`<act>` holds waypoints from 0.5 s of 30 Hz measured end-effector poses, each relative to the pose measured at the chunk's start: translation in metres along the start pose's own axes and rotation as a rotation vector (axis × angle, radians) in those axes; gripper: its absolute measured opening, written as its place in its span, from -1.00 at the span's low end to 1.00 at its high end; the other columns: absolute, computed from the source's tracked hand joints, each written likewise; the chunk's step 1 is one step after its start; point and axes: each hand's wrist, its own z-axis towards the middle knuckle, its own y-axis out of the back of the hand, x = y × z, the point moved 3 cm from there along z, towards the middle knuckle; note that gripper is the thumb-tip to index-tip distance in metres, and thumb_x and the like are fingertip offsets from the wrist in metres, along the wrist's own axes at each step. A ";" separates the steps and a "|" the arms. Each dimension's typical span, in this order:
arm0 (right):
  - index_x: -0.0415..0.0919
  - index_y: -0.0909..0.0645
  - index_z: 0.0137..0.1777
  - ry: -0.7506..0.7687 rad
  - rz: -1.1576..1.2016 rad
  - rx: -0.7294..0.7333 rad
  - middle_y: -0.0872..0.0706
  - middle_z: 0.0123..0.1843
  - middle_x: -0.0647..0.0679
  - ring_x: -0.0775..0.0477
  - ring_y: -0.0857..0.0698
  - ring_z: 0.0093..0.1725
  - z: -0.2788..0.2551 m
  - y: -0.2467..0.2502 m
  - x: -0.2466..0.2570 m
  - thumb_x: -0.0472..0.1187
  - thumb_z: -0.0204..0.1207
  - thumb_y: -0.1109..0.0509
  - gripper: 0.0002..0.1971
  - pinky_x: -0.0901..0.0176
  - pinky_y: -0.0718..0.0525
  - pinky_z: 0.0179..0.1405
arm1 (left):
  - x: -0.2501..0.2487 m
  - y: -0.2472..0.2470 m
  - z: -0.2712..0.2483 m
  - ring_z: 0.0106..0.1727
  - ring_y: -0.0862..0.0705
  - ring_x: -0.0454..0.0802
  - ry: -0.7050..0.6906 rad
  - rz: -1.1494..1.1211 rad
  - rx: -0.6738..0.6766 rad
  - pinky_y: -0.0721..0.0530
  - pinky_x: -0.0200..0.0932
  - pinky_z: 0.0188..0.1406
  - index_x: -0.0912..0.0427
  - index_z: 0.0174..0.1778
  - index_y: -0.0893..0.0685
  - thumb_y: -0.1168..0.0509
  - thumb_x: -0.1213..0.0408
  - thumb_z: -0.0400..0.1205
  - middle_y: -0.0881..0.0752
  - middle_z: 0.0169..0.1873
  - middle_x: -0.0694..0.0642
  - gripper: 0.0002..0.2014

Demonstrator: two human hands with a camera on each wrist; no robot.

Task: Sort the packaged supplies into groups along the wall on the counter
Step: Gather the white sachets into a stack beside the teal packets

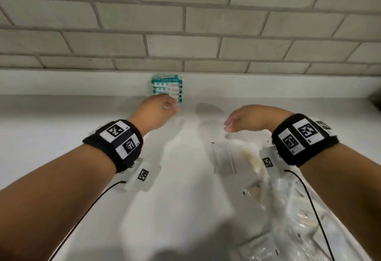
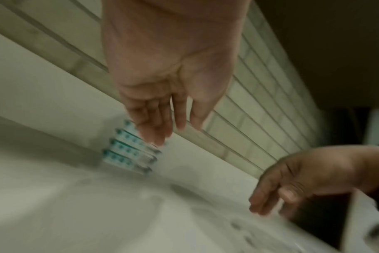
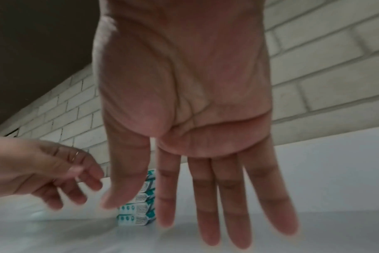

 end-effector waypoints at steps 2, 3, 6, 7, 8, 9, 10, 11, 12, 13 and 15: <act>0.01 -0.54 0.47 -0.072 -0.009 -0.029 -0.51 0.49 0.08 -0.03 -0.49 0.46 -0.027 -0.016 -0.026 0.19 0.56 -0.33 -0.48 0.14 -0.42 0.38 | -0.016 -0.032 -0.023 0.25 -0.63 -0.05 -0.056 0.205 0.289 -0.48 -0.27 0.18 0.02 0.35 -0.60 -0.35 -0.02 0.60 -0.63 0.31 -0.01 -0.59; 0.03 -0.49 0.50 -0.100 -0.039 -0.045 -0.47 0.54 0.09 -0.02 -0.45 0.50 -0.039 -0.026 -0.037 0.21 0.56 -0.32 -0.45 0.11 -0.38 0.43 | -0.025 -0.049 -0.034 0.37 -0.56 -0.03 -0.090 0.335 0.426 -0.45 -0.21 0.31 -0.02 0.45 -0.52 -0.32 -0.09 0.61 -0.54 0.41 0.00 -0.50; 0.08 -0.31 0.62 -0.115 -0.112 0.049 -0.28 0.67 0.07 -0.02 -0.30 0.62 -0.080 -0.066 -0.054 0.15 0.58 -0.33 -0.37 0.06 -0.23 0.55 | -0.049 -0.096 -0.067 0.65 -0.20 0.05 -0.166 0.565 0.689 -0.20 -0.04 0.61 -0.04 0.67 -0.18 -0.23 -0.07 0.66 -0.20 0.66 0.09 -0.34; 0.09 -0.25 0.65 -0.098 -0.131 0.098 -0.19 0.71 0.05 -0.02 -0.21 0.66 -0.091 -0.080 -0.058 0.10 0.59 -0.33 -0.36 0.06 -0.17 0.59 | -0.055 -0.109 -0.076 0.68 -0.14 0.09 -0.203 0.621 0.717 -0.17 0.00 0.63 -0.05 0.69 -0.10 -0.20 0.00 0.69 -0.10 0.69 0.12 -0.34; 0.10 -0.21 0.66 -0.088 -0.146 0.129 -0.10 0.73 0.05 -0.01 -0.13 0.69 -0.100 -0.091 -0.063 0.06 0.60 -0.33 -0.35 0.05 -0.10 0.61 | -0.060 -0.118 -0.084 0.67 -0.16 0.15 -0.241 0.691 0.718 -0.20 0.06 0.62 -0.07 0.70 -0.07 -0.17 0.09 0.70 -0.08 0.69 0.16 -0.36; 0.12 -0.21 0.66 -0.089 -0.149 0.131 -0.04 0.74 0.05 -0.01 -0.07 0.70 -0.107 -0.100 -0.070 0.04 0.60 -0.33 -0.35 0.03 -0.06 0.63 | -0.064 -0.125 -0.091 0.62 -0.25 0.23 -0.276 0.765 0.696 -0.30 0.11 0.56 -0.08 0.69 -0.09 -0.13 0.17 0.70 -0.14 0.66 0.19 -0.38; 0.13 -0.22 0.65 -0.098 -0.149 0.102 -0.03 0.74 0.05 -0.03 -0.04 0.71 -0.113 -0.105 -0.078 0.02 0.60 -0.33 -0.36 -0.02 -0.04 0.66 | -0.068 -0.129 -0.098 0.54 -0.36 0.26 -0.299 0.829 0.659 -0.41 0.12 0.48 -0.07 0.67 -0.15 -0.11 0.23 0.70 -0.25 0.59 0.22 -0.41; 0.15 -0.25 0.63 -0.118 -0.152 0.042 -0.04 0.74 0.04 -0.06 -0.03 0.71 -0.117 -0.106 -0.087 0.02 0.59 -0.33 -0.38 -0.11 -0.04 0.68 | -0.072 -0.132 -0.105 0.46 -0.44 0.24 -0.309 0.873 0.624 -0.49 0.09 0.39 -0.05 0.64 -0.23 -0.09 0.27 0.69 -0.34 0.51 0.22 -0.45; 0.16 -0.30 0.61 -0.144 -0.161 -0.024 -0.07 0.74 0.03 -0.10 -0.05 0.71 -0.124 -0.104 -0.095 0.01 0.58 -0.32 -0.41 -0.19 -0.05 0.67 | -0.076 -0.133 -0.112 0.41 -0.50 0.22 -0.301 0.898 0.600 -0.54 0.05 0.33 -0.02 0.60 -0.31 -0.09 0.29 0.69 -0.41 0.43 0.21 -0.49; 0.16 -0.35 0.58 -0.164 -0.160 -0.093 -0.14 0.72 0.02 -0.13 -0.10 0.70 -0.132 -0.100 -0.102 0.00 0.58 -0.33 -0.45 -0.21 -0.09 0.66 | -0.079 -0.135 -0.119 0.36 -0.53 0.19 -0.295 0.916 0.583 -0.57 0.02 0.27 0.01 0.55 -0.40 -0.11 0.27 0.69 -0.46 0.38 0.19 -0.54; 0.10 -0.51 0.48 -0.163 -0.125 -0.189 -0.40 0.59 0.00 -0.16 -0.34 0.58 -0.148 -0.092 -0.112 -0.04 0.59 -0.34 -0.56 -0.12 -0.35 0.53 | -0.084 -0.138 -0.134 0.31 -0.53 0.18 -0.286 0.949 0.533 -0.56 0.00 0.18 0.08 0.44 -0.51 -0.23 0.11 0.66 -0.50 0.30 0.18 -0.58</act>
